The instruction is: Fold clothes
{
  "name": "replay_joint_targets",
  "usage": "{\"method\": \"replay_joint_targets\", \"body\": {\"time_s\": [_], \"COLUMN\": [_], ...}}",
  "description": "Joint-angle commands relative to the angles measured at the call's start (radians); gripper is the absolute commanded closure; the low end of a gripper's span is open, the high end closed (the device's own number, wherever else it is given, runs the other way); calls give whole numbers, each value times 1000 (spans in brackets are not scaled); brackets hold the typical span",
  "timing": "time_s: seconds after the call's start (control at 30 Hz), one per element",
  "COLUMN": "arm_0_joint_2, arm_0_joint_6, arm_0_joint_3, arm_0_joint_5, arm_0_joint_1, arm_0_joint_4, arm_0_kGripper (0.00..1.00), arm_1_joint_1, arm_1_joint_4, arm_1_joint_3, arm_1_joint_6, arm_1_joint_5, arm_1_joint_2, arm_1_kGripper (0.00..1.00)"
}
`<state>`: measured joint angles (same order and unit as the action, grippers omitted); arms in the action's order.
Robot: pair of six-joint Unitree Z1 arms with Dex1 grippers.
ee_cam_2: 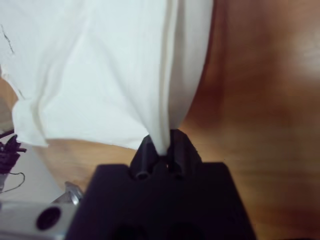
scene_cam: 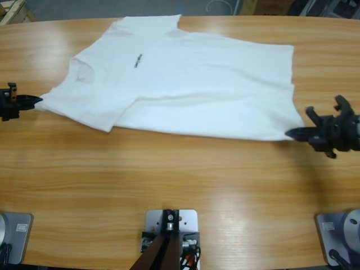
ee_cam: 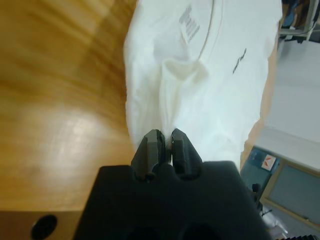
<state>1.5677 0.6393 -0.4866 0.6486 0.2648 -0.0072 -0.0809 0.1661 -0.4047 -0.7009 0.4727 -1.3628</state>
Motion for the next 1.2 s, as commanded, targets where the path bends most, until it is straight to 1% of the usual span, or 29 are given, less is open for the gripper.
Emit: {"method": "replay_joint_targets", "body": {"time_s": [0.03, 0.17, 0.33, 0.5, 0.7, 1.0, 1.03, 1.07, 1.1, 1.13, 1.17, 1.2], "arm_0_joint_2": [-130, -217, -344, -419, -434, -379, -373, -371, -371, -371, -368, -366], "arm_0_joint_6": [41, 63, 68, 82, 93, 89, 88, 88, 88, 88, 88, 88], "arm_0_joint_3": [2, 12, 29, 34, 37, 39, 39, 39, 39, 39, 38, 36], "arm_0_joint_5": [-44, -74, -110, -129, -149, -170, -170, -170, -170, -170, -170, -170], "arm_0_joint_1": [-28, -92, -98, -96, -99, -99, -99, -99, -99, -100, -100, -101], "arm_0_joint_4": [186, 276, 407, 484, 506, 472, 470, 469, 469, 466, 462, 461], "arm_0_kGripper": [1000, 1000, 1000, 1000, 1000, 1000, 832, 357, 145, 28, 5, 4], "arm_1_joint_1": [42, 43, 43, 43, 43, 47, 47, 47, 47, 47, 47, 47], "arm_1_joint_4": [152, 198, 267, 316, 324, 309, 309, 309, 309, 309, 309, 310], "arm_1_joint_3": [-4, -22, -34, -47, -54, -56, -59, -59, -61, -63, -63, -63], "arm_1_joint_6": [-5, -5, -5, -6, -9, -9, -8, -8, -8, -8, -8, -8], "arm_1_joint_5": [47, 71, 83, 94, 94, 89, 88, 88, 87, 87, 87, 87], "arm_1_joint_2": [109, 115, 151, 159, 144, 120, 120, 119, 120, 124, 129, 137], "arm_1_kGripper": [1000, 1000, 1000, 1000, 1000, 1000, 744, 301, 84, 15, 1, 0]}}
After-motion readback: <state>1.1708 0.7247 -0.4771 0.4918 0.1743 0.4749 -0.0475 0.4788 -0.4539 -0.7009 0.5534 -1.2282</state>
